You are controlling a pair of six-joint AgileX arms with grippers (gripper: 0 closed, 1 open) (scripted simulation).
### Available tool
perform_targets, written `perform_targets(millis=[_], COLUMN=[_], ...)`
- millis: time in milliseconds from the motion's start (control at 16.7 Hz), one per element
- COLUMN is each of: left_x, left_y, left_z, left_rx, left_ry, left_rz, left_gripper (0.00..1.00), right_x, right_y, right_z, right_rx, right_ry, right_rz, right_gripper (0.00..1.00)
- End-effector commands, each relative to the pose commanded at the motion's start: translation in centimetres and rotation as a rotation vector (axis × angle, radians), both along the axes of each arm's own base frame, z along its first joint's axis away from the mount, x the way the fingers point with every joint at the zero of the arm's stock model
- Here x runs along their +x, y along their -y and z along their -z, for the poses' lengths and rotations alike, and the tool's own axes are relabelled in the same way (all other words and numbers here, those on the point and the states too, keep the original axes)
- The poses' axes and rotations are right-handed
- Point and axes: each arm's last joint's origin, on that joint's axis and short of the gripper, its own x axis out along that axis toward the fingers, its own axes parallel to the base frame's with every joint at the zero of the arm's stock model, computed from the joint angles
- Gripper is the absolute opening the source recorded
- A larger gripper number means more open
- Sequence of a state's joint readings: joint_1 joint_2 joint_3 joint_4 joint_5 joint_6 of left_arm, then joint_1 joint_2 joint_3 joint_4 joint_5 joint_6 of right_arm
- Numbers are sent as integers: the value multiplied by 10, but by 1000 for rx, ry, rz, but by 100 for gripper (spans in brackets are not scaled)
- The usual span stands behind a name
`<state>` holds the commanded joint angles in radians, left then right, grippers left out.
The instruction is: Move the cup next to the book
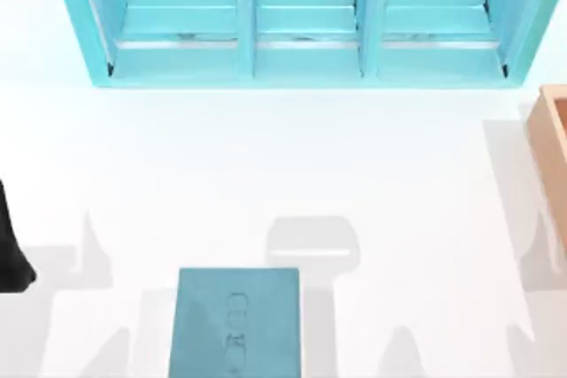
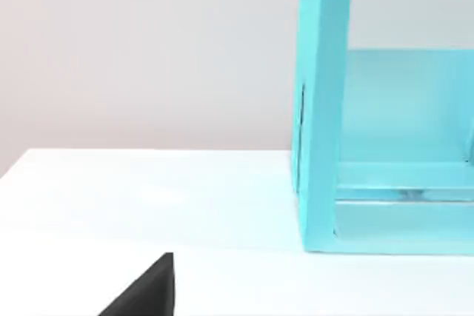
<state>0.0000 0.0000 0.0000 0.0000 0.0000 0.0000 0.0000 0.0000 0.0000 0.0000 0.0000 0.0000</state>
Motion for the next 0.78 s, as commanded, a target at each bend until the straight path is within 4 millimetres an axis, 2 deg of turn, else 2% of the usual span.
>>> perform_targets(millis=[180,360,600,780], left_x=[0,1,14,46], left_y=[0,0,0,-1], left_z=[-2,-19,-70,-121], left_rx=[8,90,313,529], left_ry=[-6,-66,-233,-410], left_rz=[0,2,31,95], left_gripper=[100,100,100,100], right_x=[0,0,0,0], right_y=[0,0,0,0], right_z=[0,0,0,0], right_rx=[0,0,0,0], right_ry=[0,0,0,0], right_rz=[0,0,0,0], right_gripper=[100,100,100,100])
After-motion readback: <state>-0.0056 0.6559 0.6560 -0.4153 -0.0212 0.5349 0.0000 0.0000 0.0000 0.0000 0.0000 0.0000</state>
